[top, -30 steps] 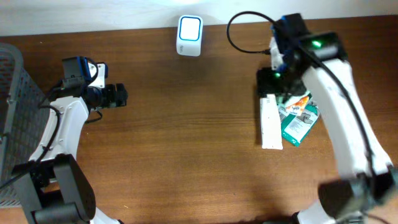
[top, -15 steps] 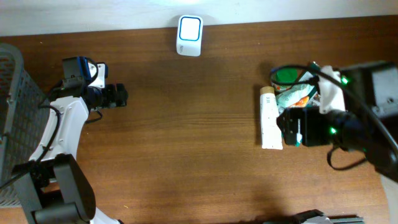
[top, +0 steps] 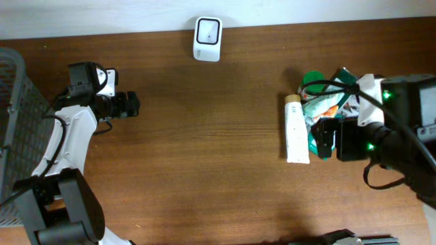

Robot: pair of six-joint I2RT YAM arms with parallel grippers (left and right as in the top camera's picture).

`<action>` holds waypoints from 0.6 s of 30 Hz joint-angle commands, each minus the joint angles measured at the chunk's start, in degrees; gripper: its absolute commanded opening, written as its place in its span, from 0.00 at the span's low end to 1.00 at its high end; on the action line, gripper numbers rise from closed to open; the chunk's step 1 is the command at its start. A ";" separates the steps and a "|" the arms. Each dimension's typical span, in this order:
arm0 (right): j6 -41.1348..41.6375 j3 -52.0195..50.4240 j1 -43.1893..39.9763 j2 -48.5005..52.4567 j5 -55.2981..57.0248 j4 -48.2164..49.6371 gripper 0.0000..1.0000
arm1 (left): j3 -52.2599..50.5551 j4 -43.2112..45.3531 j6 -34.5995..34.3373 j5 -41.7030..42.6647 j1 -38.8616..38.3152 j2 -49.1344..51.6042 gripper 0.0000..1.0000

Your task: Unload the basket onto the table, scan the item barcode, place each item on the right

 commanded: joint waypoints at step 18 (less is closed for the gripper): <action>-15.34 -88.26 -4.02 -54.45 -7.93 79.41 0.99 | 0.37 0.13 0.31 -0.22 0.00 -0.20 0.99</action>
